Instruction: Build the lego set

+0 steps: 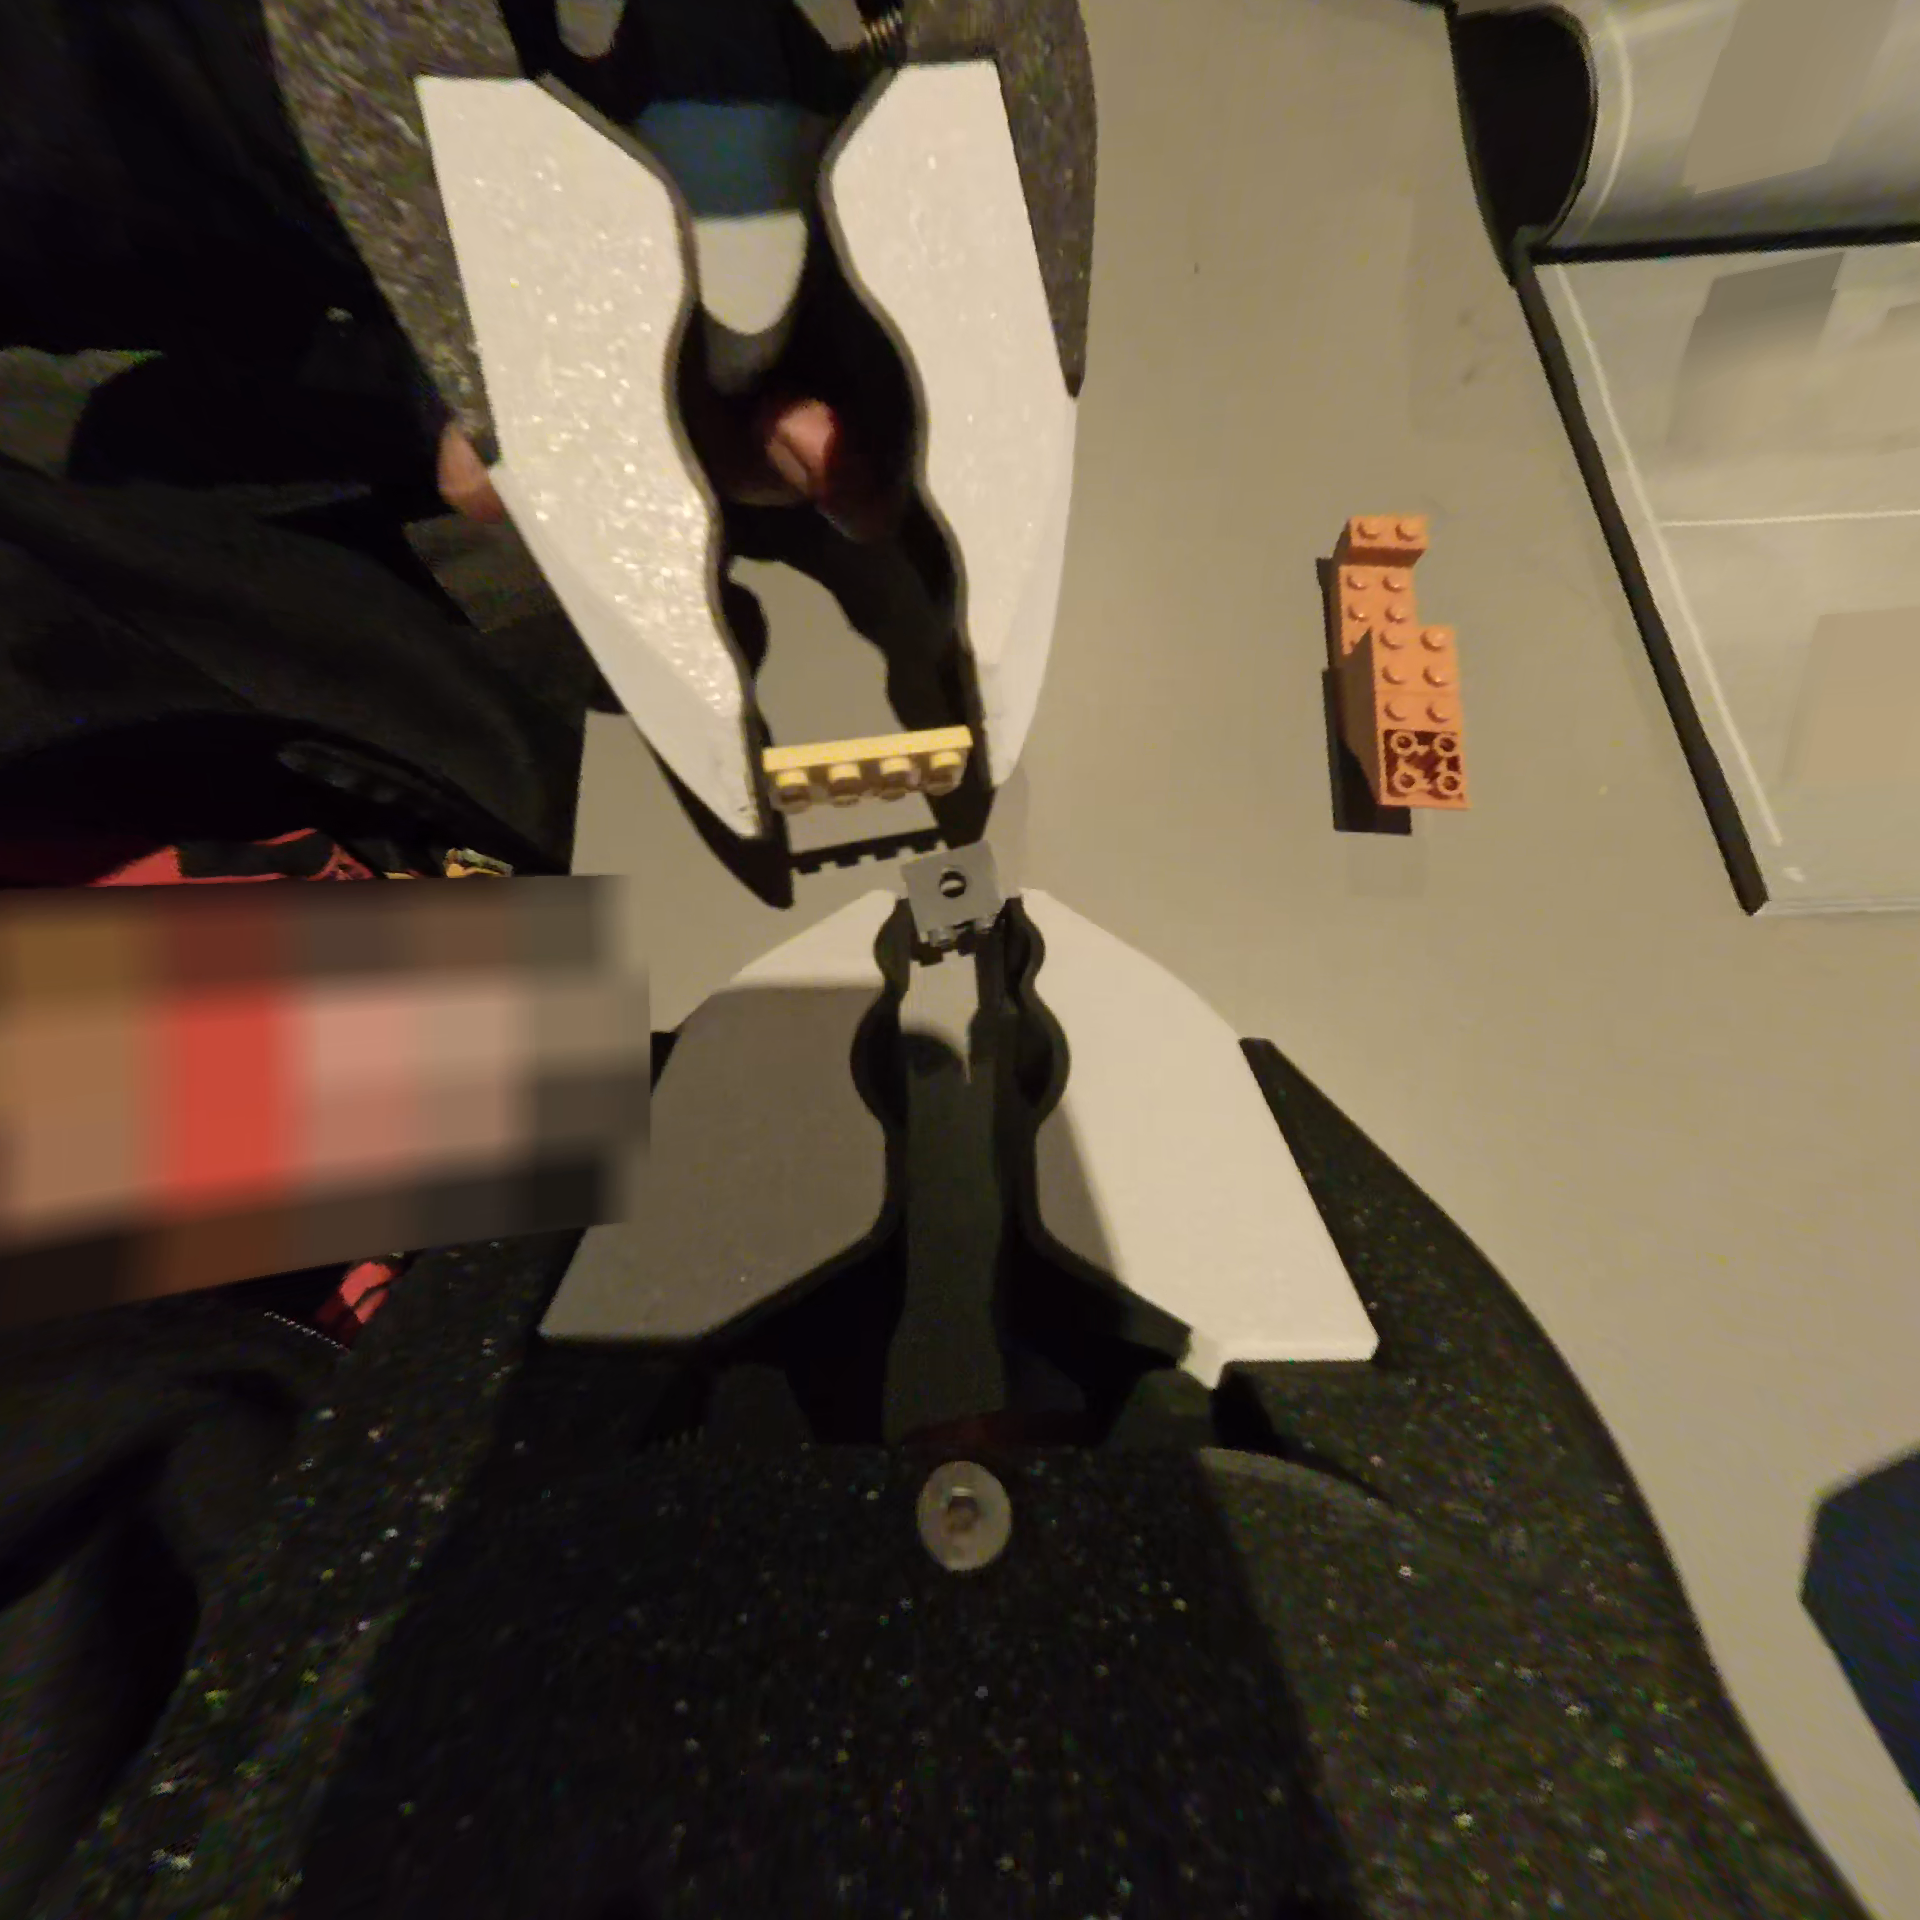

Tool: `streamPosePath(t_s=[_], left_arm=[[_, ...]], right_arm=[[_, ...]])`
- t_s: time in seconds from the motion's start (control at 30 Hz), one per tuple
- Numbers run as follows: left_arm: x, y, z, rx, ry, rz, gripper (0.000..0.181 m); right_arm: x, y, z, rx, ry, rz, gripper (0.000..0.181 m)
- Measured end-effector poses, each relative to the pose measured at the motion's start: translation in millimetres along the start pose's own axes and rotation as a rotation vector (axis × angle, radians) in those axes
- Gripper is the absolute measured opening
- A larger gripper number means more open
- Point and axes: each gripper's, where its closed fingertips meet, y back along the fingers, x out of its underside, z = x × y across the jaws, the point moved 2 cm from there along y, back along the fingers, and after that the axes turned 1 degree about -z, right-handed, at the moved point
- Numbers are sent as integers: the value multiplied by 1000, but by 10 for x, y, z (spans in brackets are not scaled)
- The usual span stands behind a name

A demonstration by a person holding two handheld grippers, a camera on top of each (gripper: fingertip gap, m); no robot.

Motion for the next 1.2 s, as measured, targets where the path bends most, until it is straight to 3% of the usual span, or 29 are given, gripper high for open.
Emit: streamPosePath(t_s=[0.23, 0.4, 1.2], left_arm=[[-194, 75, -89, 57, 22, -170, 34], [-302, 139, -128, 60, 22, -274, 34], [-261, 23, -182, -58, -94, -209, 33]], right_arm=[[-210, 232, 139, -150, -61, -260, 16], [-267, 342, 105, -202, -131, -356, 16], [-238, 250, 143, -72, -61, -243, 16]])
